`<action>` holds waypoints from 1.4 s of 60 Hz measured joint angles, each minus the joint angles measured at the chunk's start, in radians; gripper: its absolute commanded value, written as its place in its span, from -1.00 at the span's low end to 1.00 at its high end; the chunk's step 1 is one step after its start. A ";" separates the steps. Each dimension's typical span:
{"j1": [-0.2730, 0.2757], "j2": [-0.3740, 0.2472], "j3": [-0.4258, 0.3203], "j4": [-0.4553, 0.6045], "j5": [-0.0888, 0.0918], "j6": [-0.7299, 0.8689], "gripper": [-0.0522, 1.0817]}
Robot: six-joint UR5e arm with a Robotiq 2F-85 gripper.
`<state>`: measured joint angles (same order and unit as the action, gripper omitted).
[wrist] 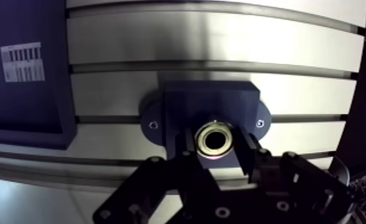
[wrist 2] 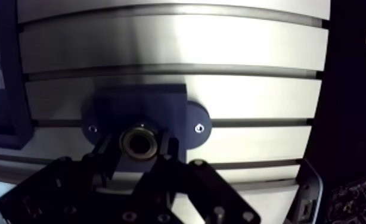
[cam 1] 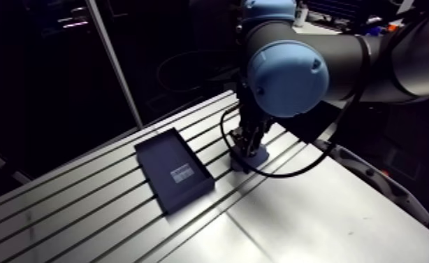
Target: Pick up the bearing and press it into the housing until flush.
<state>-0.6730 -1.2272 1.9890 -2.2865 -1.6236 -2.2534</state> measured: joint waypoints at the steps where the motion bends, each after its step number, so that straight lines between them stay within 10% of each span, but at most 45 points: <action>1: 0.000 0.000 0.000 0.000 0.000 0.000 0.21; 84: 0.001 0.009 -0.003 -0.002 0.000 -0.001 0.21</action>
<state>-0.6720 -1.2181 1.9862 -2.2885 -1.6238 -2.2545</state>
